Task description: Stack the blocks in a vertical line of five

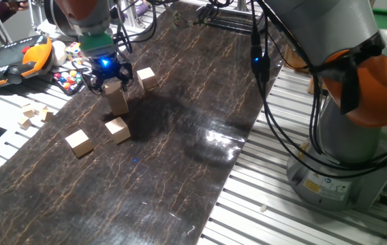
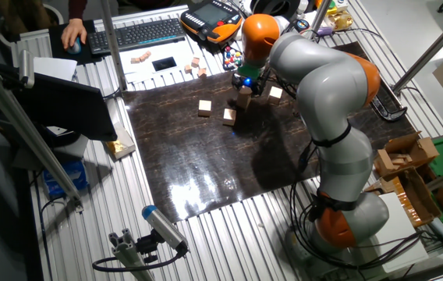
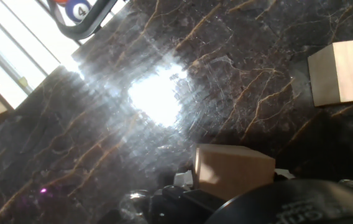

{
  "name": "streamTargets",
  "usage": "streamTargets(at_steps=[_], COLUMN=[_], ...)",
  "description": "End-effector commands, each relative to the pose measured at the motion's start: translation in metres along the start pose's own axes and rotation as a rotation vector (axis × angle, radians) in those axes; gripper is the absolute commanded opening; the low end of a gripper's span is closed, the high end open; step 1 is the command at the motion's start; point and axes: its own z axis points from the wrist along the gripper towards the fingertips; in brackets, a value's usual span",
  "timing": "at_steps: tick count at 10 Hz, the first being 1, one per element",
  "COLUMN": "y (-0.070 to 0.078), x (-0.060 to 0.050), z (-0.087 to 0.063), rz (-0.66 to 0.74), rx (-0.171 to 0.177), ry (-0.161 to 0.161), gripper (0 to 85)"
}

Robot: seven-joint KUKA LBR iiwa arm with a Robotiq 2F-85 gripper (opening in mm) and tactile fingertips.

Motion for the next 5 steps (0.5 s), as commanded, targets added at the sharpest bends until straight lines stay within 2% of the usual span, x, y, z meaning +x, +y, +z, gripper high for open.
streamTargets(at_steps=[1, 5], y=[-0.0001, 0.0001], x=[0.0000, 0.0005], z=[0.0001, 0.0006], rz=[-0.006, -0.025], rx=[0.000, 0.000], ry=[0.000, 0.000], gripper=[62.3, 62.7])
